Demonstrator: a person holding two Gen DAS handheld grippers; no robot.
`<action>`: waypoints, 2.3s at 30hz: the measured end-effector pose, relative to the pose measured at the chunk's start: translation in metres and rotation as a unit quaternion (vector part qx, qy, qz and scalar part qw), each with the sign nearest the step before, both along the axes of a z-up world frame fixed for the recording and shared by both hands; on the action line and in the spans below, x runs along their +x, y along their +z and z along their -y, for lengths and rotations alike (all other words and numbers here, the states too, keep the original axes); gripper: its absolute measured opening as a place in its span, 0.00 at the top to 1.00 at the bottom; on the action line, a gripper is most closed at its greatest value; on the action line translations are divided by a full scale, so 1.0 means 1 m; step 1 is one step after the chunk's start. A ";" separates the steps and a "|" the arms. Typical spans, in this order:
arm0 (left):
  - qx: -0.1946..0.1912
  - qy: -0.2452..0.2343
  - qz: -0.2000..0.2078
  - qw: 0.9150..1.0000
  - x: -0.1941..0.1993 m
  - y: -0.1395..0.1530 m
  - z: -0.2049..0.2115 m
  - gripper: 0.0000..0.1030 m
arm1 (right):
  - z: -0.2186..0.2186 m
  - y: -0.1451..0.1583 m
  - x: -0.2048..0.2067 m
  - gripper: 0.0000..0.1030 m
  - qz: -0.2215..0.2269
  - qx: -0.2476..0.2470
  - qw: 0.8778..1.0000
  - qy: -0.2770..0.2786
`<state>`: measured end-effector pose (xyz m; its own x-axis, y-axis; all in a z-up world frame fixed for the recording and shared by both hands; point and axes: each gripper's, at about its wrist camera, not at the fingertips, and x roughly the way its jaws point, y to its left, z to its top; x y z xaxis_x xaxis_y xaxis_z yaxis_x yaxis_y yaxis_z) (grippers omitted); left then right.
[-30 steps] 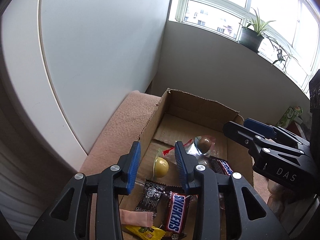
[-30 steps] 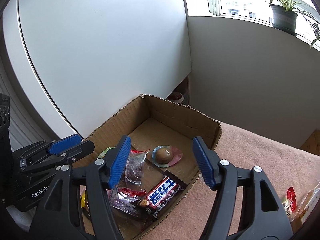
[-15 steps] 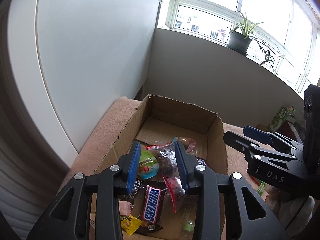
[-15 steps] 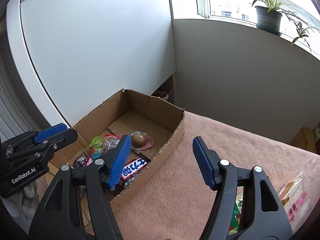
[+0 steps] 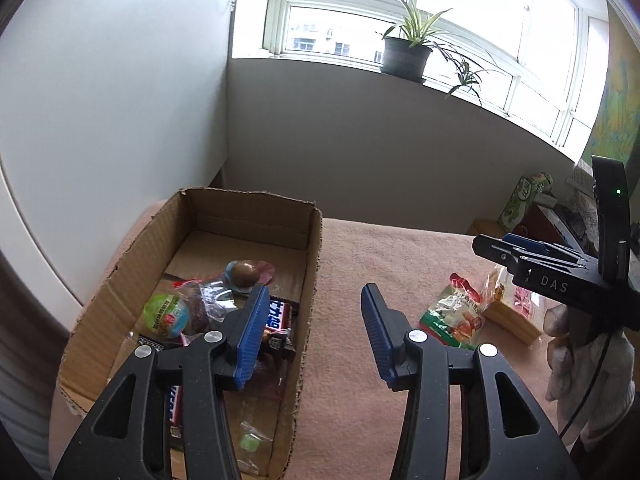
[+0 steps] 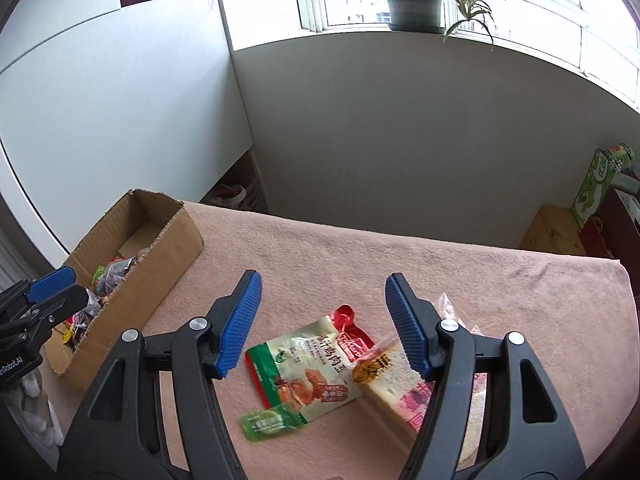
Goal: Organize snacks
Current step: 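Move both tools back toward the bagged bread loaf, then grasp the bagged bread loaf with the right gripper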
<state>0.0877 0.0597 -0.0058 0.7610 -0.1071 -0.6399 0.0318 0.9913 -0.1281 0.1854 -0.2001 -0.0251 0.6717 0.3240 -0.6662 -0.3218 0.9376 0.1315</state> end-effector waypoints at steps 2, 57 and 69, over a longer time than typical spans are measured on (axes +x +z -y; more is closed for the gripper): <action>0.009 -0.012 0.002 1.000 -0.001 0.000 0.017 0.50 | 0.016 -0.002 0.001 0.35 -0.002 0.000 1.000 -0.010; -0.024 -0.192 -0.107 0.975 0.011 -0.058 0.150 0.44 | 0.097 -0.075 -0.042 0.34 -0.160 0.140 0.975 0.064; -0.062 -0.221 -0.128 0.965 0.020 -0.063 0.159 0.55 | 0.105 -0.076 -0.040 0.45 -0.162 0.157 0.972 0.058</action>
